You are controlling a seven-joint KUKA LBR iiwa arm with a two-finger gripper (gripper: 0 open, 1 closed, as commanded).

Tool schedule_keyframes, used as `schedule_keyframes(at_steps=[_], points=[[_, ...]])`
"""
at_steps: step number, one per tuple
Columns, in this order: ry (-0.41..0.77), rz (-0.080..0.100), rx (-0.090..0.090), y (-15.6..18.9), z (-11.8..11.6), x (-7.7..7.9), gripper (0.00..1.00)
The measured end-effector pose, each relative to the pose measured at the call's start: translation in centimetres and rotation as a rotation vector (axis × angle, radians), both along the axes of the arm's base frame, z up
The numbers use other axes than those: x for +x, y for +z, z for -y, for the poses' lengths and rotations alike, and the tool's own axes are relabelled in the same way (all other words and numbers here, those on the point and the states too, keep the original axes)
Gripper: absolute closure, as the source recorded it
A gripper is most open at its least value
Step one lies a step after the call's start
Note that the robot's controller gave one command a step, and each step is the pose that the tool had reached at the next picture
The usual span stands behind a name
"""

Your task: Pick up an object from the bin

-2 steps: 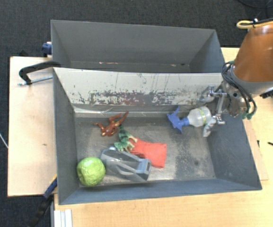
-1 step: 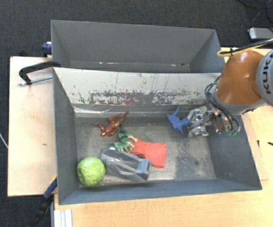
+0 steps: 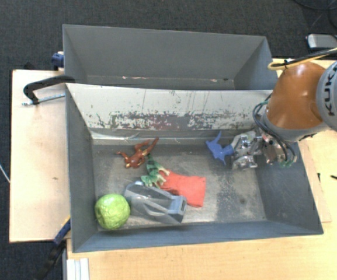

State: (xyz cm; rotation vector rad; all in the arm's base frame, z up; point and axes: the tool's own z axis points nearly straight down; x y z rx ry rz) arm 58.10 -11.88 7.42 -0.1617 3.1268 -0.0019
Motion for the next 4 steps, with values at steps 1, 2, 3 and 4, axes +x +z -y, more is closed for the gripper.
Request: schedule_keyframes(at_steps=[1,2,3,4], points=[[0.001,-0.010,0.002,2.9,0.1,-0.9,1.00],[-0.005,-0.006,0.000,4.6,0.7,-0.5,0.00],[-0.005,-0.006,0.001,4.6,0.6,-0.5,0.00],[-0.026,-0.006,0.001,4.5,0.5,-0.5,0.00]])
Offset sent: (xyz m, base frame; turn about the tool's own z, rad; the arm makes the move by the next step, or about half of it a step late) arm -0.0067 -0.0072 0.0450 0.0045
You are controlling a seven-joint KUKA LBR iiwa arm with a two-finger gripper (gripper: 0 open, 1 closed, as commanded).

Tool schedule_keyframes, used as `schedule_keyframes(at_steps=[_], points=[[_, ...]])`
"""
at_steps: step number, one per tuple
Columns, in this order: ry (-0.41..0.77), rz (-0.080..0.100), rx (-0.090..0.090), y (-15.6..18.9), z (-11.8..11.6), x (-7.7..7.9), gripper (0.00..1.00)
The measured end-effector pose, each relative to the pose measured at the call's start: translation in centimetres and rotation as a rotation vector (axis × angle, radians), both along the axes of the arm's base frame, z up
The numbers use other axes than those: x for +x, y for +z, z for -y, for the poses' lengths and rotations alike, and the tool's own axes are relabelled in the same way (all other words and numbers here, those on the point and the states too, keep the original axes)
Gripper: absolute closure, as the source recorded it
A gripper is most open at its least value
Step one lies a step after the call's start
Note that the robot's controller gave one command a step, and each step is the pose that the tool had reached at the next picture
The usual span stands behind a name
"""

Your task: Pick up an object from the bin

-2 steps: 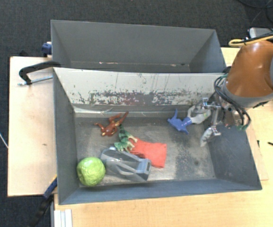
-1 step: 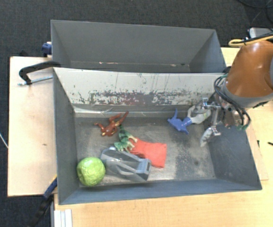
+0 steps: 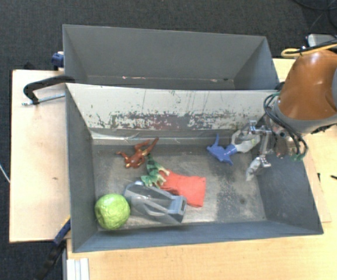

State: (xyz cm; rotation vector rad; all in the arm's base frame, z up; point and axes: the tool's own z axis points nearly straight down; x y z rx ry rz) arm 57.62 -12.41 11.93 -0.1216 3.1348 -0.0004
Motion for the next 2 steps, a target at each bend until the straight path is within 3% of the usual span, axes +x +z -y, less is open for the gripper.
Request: schedule_keyframes(at_steps=[1,2], points=[[-0.220,0.004,0.002,-2.9,-3.5,0.1,0.00],[-0.114,-0.004,0.002,-3.8,-4.8,0.4,0.00]])
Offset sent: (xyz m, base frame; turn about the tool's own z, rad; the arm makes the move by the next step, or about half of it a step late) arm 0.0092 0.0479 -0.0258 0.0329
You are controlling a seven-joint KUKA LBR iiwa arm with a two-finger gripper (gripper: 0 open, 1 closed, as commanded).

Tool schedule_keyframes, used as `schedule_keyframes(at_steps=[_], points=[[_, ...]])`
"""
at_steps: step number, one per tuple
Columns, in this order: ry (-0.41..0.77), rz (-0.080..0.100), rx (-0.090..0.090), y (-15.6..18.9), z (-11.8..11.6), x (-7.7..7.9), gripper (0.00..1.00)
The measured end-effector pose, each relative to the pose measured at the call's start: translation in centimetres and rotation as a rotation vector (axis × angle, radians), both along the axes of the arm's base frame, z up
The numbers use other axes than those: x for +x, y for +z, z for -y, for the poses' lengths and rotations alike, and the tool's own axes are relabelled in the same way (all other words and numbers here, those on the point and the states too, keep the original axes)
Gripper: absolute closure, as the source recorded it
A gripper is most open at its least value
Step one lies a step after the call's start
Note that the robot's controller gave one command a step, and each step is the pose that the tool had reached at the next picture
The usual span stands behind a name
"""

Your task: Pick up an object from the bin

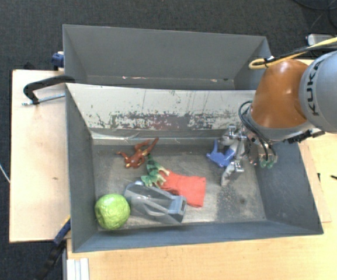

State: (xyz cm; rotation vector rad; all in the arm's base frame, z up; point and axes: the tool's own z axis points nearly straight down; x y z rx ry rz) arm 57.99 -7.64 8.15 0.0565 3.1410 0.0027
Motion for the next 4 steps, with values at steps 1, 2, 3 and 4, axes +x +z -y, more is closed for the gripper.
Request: schedule_keyframes(at_steps=[1,2,3,4], points=[[-0.320,0.001,-0.001,-0.6,-0.8,0.2,1.00],[-0.320,0.002,-0.001,-0.6,-0.8,0.3,1.00],[-0.303,-0.003,-0.001,4.0,-1.5,-0.7,1.00],[-0.341,0.010,0.000,6.9,-1.8,1.1,1.00]])
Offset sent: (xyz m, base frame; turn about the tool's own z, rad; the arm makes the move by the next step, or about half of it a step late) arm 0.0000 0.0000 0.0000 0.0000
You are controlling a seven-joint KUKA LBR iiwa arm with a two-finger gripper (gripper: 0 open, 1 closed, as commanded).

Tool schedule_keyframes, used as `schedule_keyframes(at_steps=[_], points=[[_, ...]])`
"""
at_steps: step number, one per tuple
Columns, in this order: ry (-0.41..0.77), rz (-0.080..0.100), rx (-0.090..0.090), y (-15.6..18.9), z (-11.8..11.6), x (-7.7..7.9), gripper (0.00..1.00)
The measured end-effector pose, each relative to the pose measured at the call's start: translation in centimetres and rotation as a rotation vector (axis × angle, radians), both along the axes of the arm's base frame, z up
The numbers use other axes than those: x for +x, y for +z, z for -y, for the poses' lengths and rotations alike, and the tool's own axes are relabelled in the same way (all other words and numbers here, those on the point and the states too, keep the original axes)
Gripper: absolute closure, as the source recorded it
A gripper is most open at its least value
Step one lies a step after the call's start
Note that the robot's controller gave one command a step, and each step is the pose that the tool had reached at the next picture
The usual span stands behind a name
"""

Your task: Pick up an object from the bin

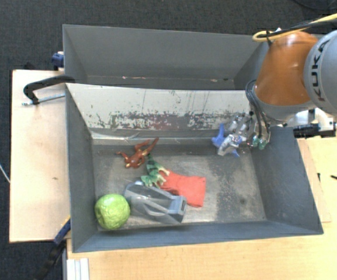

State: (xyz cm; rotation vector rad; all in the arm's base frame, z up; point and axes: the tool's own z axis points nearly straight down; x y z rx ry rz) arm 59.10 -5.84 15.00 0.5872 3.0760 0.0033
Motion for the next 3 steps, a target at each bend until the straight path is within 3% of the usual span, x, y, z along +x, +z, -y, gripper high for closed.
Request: schedule_keyframes(at_steps=[1,2,3], points=[[0.060,-0.011,0.000,3.4,0.4,-1.7,1.00],[0.055,0.000,-0.001,5.6,0.1,-0.3,1.00],[0.053,-0.002,0.000,5.7,0.0,-0.1,1.00]])
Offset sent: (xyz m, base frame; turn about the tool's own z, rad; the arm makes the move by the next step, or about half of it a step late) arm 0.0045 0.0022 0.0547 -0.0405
